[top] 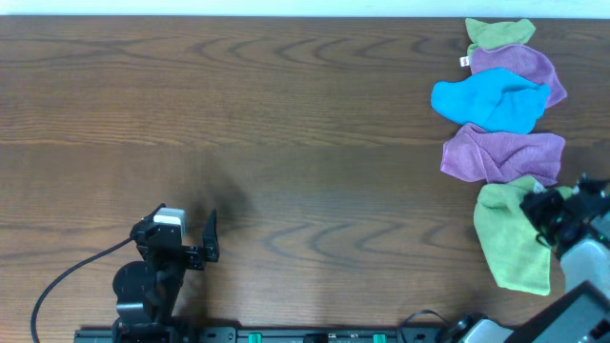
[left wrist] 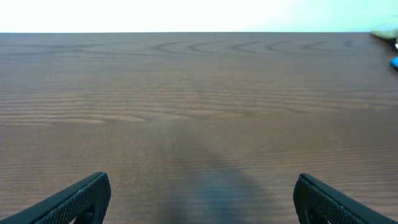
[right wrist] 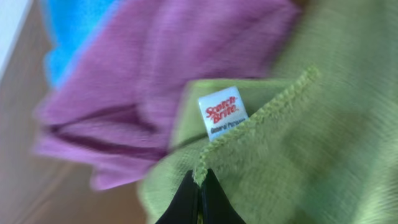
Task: Fold the cloth
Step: 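Lift the lime green cloth and carry it left toward table center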
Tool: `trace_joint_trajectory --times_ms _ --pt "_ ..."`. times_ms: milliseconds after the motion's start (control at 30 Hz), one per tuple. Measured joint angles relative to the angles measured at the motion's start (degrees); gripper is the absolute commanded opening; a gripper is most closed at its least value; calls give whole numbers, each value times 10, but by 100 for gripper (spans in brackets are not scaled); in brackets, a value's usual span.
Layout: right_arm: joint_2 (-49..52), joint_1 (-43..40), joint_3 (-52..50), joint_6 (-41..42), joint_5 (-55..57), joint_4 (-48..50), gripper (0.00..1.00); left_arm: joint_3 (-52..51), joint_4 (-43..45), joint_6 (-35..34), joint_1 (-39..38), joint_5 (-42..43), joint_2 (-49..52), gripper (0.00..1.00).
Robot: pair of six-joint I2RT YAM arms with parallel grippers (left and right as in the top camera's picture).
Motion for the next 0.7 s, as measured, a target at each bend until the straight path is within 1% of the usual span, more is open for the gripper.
trace_joint_trajectory --times_ms 233,367,500,600,700 --pt "-79 94 131 -35 -14 -128 1 0 0 0 0 0 0 95" --pt "-116 151 202 -50 -14 -172 1 0 0 0 0 0 0 95" --pt "-130 228 254 -56 -17 -193 1 0 0 0 0 0 0 95" --pt "-131 291 270 -56 -25 -193 1 0 0 0 0 0 0 95" --pt "-131 372 276 -56 -27 -175 1 0 0 0 0 0 0 95"
